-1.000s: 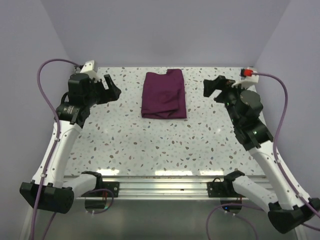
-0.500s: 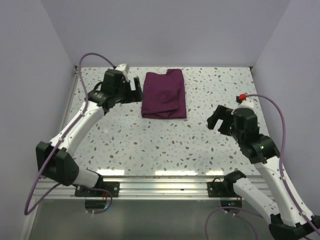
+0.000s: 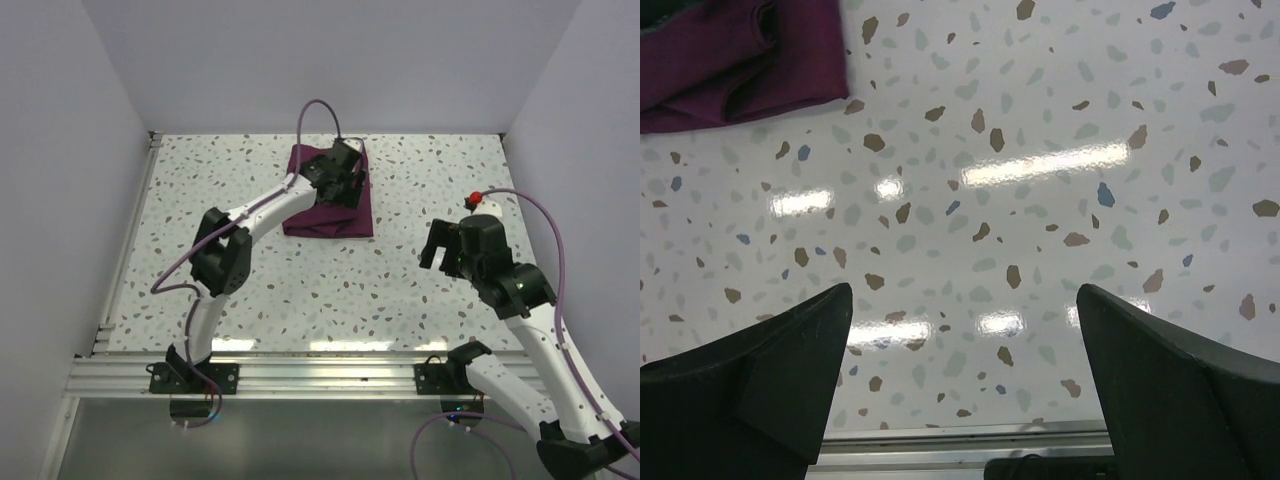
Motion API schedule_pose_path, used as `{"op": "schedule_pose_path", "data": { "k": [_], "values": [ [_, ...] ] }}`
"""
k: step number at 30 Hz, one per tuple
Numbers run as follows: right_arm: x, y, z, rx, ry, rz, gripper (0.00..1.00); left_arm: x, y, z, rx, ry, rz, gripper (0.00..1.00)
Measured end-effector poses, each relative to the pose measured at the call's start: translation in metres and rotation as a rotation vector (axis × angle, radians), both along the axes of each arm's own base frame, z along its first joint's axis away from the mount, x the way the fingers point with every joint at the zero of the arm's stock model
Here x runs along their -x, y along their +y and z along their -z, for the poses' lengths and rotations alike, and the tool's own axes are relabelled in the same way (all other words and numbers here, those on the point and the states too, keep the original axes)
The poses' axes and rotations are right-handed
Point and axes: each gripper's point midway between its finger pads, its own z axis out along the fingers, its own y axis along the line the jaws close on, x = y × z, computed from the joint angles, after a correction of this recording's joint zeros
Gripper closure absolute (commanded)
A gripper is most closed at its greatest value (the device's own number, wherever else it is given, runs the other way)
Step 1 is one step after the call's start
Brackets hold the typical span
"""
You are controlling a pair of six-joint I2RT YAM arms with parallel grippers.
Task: Open and lay out the surgical kit
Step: Open the surgical kit at the center of the board.
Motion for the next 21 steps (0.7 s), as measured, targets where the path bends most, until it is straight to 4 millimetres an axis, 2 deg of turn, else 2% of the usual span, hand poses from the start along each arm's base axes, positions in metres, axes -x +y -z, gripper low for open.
{"op": "schedule_pose_path", "data": {
  "k": [4,7,14,21],
  "values": [
    [0.003,-0.006,-0.001,0.019,0.001,0.016,0.02,0.008,-0.029,0.022,-0.049,0.010,0.071,0.18],
    [0.006,-0.010,-0.001,0.031,0.000,0.031,0.02,0.014,-0.040,0.027,-0.066,0.006,0.107,0.18],
    [0.013,-0.019,-0.001,0.057,0.003,0.057,0.01,0.011,-0.037,0.033,-0.104,-0.010,0.106,0.21],
    [0.015,-0.024,-0.004,0.064,-0.005,0.076,0.02,0.000,-0.043,0.055,-0.136,0.000,0.096,0.30]
  ]
}}
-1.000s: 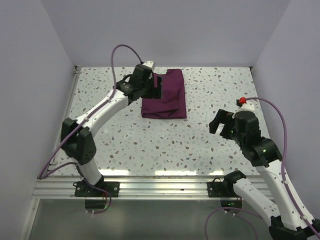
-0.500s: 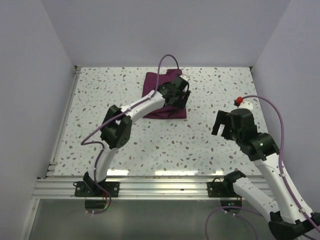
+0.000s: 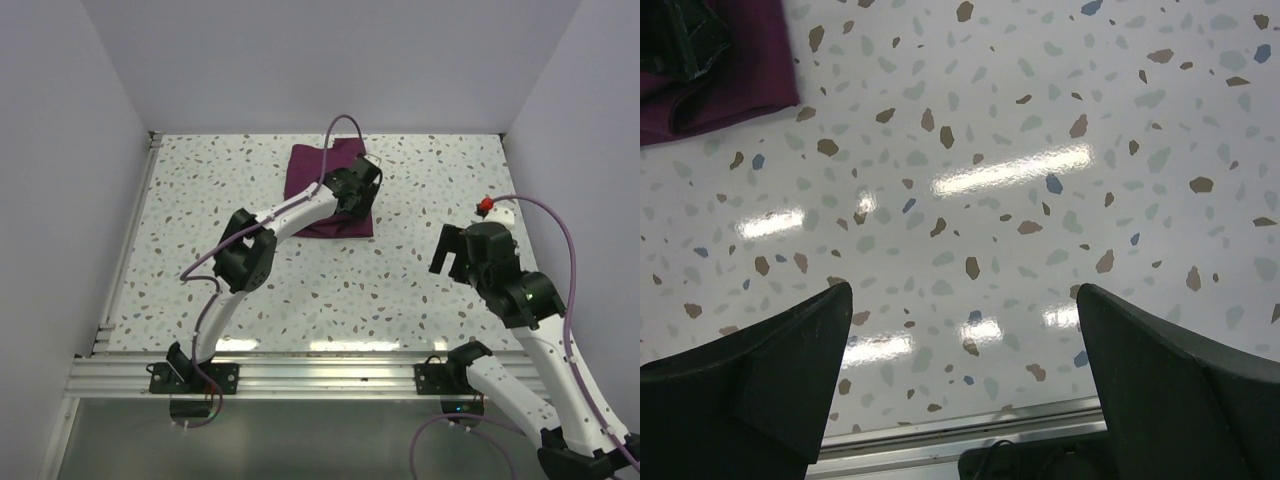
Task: Open and lay out the surgical kit
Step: Open the surgical kit at the center of the board.
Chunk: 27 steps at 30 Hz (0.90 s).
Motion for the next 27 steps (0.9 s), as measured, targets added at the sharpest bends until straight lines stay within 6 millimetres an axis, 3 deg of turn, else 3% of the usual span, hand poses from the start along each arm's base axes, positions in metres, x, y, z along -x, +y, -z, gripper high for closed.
{"op": "schedule_pose_path", "data": {
  "k": [4,6,8,14,19,22,25,26,27],
  "values": [
    [0.001,-0.001,0.000,-0.003,0.000,0.005,0.02,0.002,0.002,0.011,-0.020,0.022,0.001,0.45],
    [0.001,-0.001,0.000,-0.003,0.000,0.006,0.02,0.003,0.002,0.012,-0.019,0.025,0.000,0.62],
    [0.001,-0.001,0.000,-0.005,0.000,0.008,0.02,0.003,0.002,0.012,-0.018,0.023,-0.001,1.00],
    [0.000,0.000,0.000,-0.005,0.000,0.008,0.02,-0.001,0.004,-0.003,-0.035,0.002,-0.003,1.00],
    [-0.015,0.006,0.007,0.007,0.029,0.002,0.02,-0.016,0.020,-0.039,-0.014,-0.066,-0.065,1.00],
    [-0.034,0.017,0.012,0.019,0.076,-0.018,0.02,-0.031,0.064,-0.080,0.026,-0.118,-0.168,1.00],
    [-0.064,0.034,0.015,0.010,0.105,-0.047,0.02,-0.039,0.154,-0.117,0.058,-0.161,-0.350,1.00],
    [-0.075,0.040,0.016,0.006,0.109,-0.055,0.02,-0.039,0.194,-0.125,0.062,-0.173,-0.432,0.90],
    [-0.085,0.047,0.016,-0.003,0.117,-0.067,0.02,-0.036,0.233,-0.131,0.066,-0.187,-0.516,0.69]
  ]
}}
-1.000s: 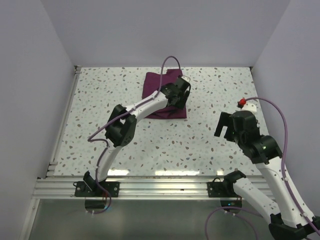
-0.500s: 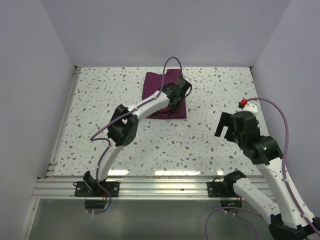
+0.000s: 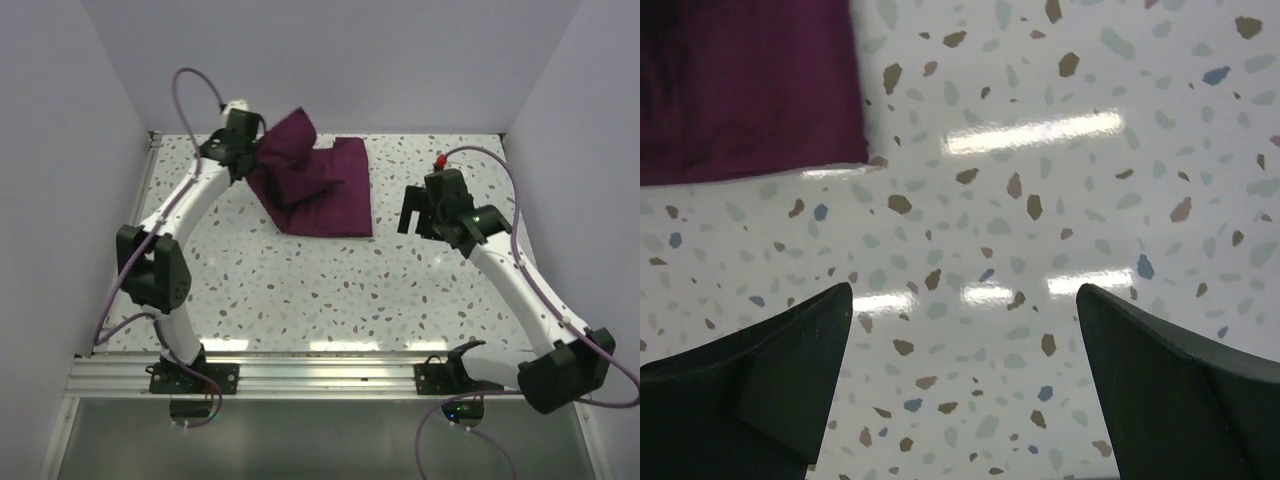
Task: Open and lay out the surgical kit
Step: Open the surgical kit at the center of the board.
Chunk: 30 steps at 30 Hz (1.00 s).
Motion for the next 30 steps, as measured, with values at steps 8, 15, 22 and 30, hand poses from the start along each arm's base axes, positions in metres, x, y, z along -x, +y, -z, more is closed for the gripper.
{"op": "schedule_pose_path", "data": {
  "k": [8,15,22,30],
  "values": [
    [-0.079,0.051,0.014,-0.041,0.040,-0.078,0.02,0.078,0.132,0.091,-0.025,0.235,-0.318,0.00],
    [-0.139,0.110,0.037,-0.033,0.070,-0.175,0.02,0.113,0.111,0.135,0.002,0.389,-0.255,0.00],
    [-0.183,0.178,0.069,-0.010,0.091,-0.270,0.06,0.118,0.106,0.121,0.046,0.356,-0.238,0.01],
    [-0.165,0.210,0.120,0.077,0.204,-0.330,0.14,0.132,0.106,0.116,0.063,0.348,-0.231,0.00]
  ]
}}
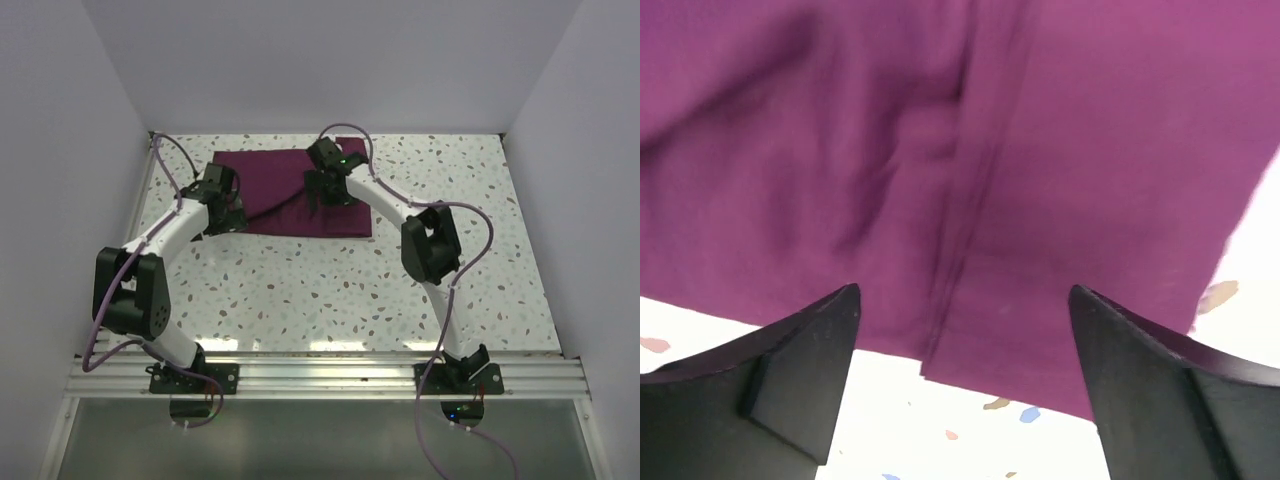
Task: Open and lay out the surgical kit
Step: Open the surgical kit at the center of the board.
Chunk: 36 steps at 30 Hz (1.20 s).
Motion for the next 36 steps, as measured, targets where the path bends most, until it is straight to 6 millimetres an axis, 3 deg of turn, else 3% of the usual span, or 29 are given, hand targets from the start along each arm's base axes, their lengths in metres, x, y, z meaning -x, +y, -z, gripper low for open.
{"op": "schedule_pose_path", "data": {
  "k": [4,5,7,8,11,15,25,33,36],
  "values": [
    [0.016,0.009,0.021,0.050,0.042,-0.030,0.24,0.003,0.001,-0.002,0.000,-0.001,0.000,0.01],
    [0.019,0.011,0.026,0.063,0.052,-0.035,0.34,0.003,0.001,-0.003,0.001,-0.002,0.000,0.01],
    [0.022,0.011,0.038,0.084,0.071,-0.042,0.44,0.003,0.000,-0.005,0.003,-0.008,0.001,0.01],
    [0.023,0.010,0.044,0.095,0.080,-0.042,0.61,0.003,0.000,-0.007,0.004,-0.011,0.002,0.01],
    [0.021,0.001,0.051,0.133,0.085,-0.037,0.81,0.003,0.000,-0.010,0.010,-0.020,0.003,0.01],
    [0.018,-0.001,0.049,0.137,0.079,-0.039,0.98,0.004,-0.001,-0.011,0.014,-0.022,0.005,0.01],
    [0.017,-0.004,0.040,0.162,0.063,-0.044,1.00,0.004,-0.002,-0.010,0.016,-0.018,0.007,0.01],
    [0.018,-0.014,-0.016,0.147,-0.019,-0.032,0.95,0.001,-0.002,0.000,0.008,0.012,0.009,0.02],
    [0.019,-0.021,-0.028,0.149,-0.035,-0.021,0.94,-0.002,-0.003,-0.003,0.009,0.004,0.010,0.02]
  ]
}}
